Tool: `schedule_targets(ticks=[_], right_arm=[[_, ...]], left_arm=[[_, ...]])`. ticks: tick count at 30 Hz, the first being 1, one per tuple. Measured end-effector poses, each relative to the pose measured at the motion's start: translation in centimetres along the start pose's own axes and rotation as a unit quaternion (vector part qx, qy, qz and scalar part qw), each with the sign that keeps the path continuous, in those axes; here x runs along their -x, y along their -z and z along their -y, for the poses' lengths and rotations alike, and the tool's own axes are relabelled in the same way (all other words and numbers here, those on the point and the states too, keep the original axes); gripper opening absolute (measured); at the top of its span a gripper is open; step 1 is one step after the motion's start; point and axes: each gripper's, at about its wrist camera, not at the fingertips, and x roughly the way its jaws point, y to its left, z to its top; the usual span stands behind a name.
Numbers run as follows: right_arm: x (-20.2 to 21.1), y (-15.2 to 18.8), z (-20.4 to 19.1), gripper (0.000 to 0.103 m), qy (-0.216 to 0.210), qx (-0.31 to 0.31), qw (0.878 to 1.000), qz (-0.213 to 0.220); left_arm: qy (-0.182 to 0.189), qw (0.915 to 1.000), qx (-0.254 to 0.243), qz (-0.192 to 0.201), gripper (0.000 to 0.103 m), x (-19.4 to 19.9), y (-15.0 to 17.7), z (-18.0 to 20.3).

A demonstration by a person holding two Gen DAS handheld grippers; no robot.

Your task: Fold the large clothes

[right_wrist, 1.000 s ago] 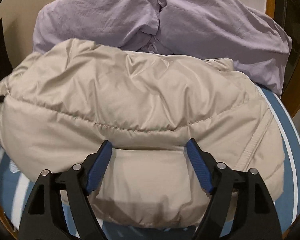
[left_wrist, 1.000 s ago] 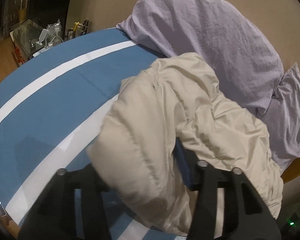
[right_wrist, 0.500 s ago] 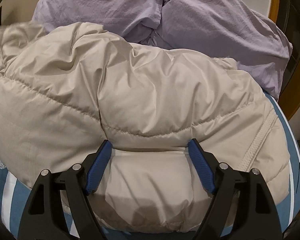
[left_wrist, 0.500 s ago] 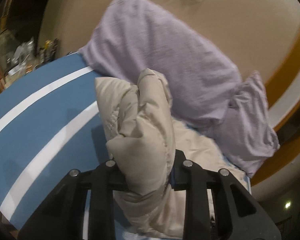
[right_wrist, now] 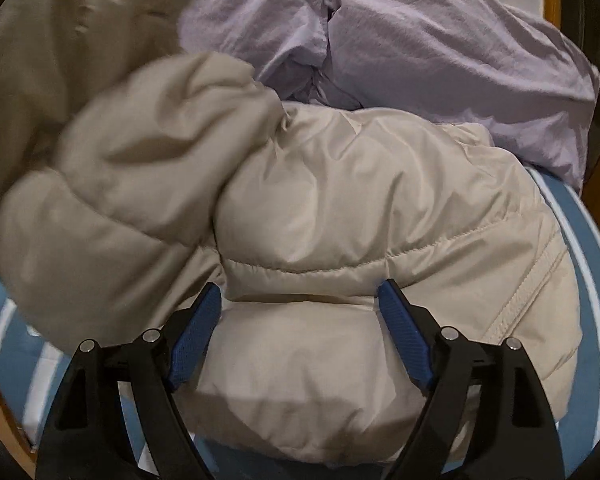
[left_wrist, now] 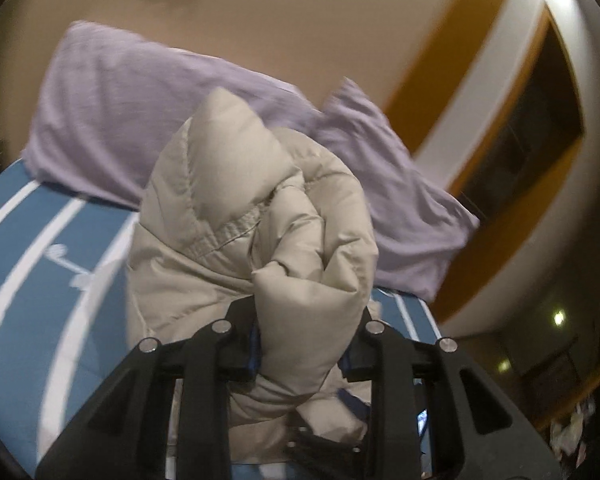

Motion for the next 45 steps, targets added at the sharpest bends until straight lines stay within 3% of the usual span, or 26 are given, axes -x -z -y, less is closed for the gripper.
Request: schedule_targets(ticks=[3, 9, 15, 24, 26, 30, 37, 45], right_arm=[[1.6, 0.0, 1.9, 0.083, -0.016, -0.021, 0.999, 0.019], [5.3, 1.1, 6.5, 0.083, 0.023, -0.042, 0.997, 0.064], [6.3, 3.0, 10.6, 0.083, 0.061, -0.072, 0.993, 0.072], [7.2, 5.4, 15.3, 0.083, 0.082, -0.13, 0.986, 0.071], [7.5, 5.8, 15.9, 0.083, 0.085, -0.139, 0.984, 0.07], [8.2, 6.2, 16.7, 0.083, 0.087, -0.152, 0.982, 0.073], [9.7, 6.1, 16.1, 0.083, 0.084, -0.149, 0.981, 0.087], [10.2, 5.6, 14.5, 0.083, 0.074, -0.137, 0.984, 0.091]], left_arm=[[0.015, 0.9996, -0.019, -0.016, 0.028, -1.7, 0.8, 2.7], [0.028, 0.9965, -0.059, -0.051, 0.028, -5.6, 3.1, 7.5], [0.028, 0.9912, -0.092, -0.091, 0.028, -9.4, 5.9, 11.0], [0.007, 0.9775, -0.152, -0.146, 0.029, -14.0, 10.9, 15.4], [0.001, 0.9749, -0.166, -0.148, 0.034, -13.9, 11.4, 16.1], [0.007, 0.9744, -0.172, -0.144, 0.06, -12.9, 11.2, 17.0], [-0.015, 0.976, -0.189, -0.107, 0.065, -9.4, 9.4, 17.0], [-0.079, 0.9787, -0.18, -0.06, 0.068, -6.9, 6.1, 13.2]])
